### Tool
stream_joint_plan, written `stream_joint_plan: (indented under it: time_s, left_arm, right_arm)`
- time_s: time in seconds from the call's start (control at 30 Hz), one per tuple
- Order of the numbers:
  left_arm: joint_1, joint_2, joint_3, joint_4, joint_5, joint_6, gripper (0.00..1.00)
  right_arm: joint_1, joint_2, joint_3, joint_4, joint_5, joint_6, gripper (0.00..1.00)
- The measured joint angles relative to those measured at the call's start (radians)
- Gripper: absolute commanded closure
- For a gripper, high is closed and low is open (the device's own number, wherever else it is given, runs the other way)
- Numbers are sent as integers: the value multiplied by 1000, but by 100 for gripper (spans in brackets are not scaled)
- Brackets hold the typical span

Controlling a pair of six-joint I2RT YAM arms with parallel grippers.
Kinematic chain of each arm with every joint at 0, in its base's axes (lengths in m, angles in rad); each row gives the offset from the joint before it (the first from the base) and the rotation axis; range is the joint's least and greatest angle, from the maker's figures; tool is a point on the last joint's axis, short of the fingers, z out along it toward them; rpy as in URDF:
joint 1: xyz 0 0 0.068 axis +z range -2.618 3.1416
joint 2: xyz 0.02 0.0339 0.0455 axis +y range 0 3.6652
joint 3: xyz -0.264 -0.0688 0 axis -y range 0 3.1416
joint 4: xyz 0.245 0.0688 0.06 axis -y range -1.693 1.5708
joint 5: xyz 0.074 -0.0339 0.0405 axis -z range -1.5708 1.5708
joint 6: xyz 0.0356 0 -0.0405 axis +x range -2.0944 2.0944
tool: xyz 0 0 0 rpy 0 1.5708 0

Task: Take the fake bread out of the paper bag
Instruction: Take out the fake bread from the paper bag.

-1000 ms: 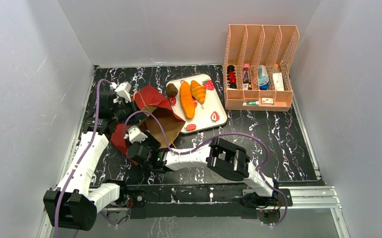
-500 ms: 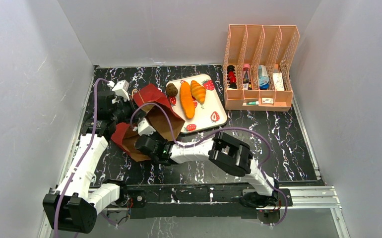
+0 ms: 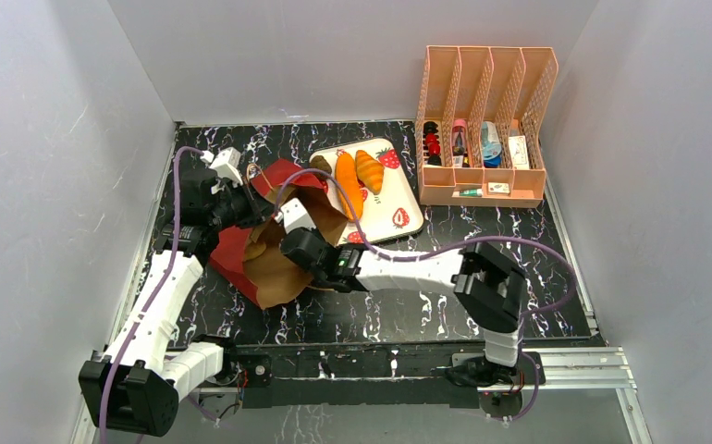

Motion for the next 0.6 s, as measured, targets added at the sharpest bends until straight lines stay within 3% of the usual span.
stream_joint_plan:
  time_s: [0.6]
  left_arm:
    - [0,60,9,25,-145,-37,100]
  right_arm:
    - [-5,-295,-103,-261,-206,192,100]
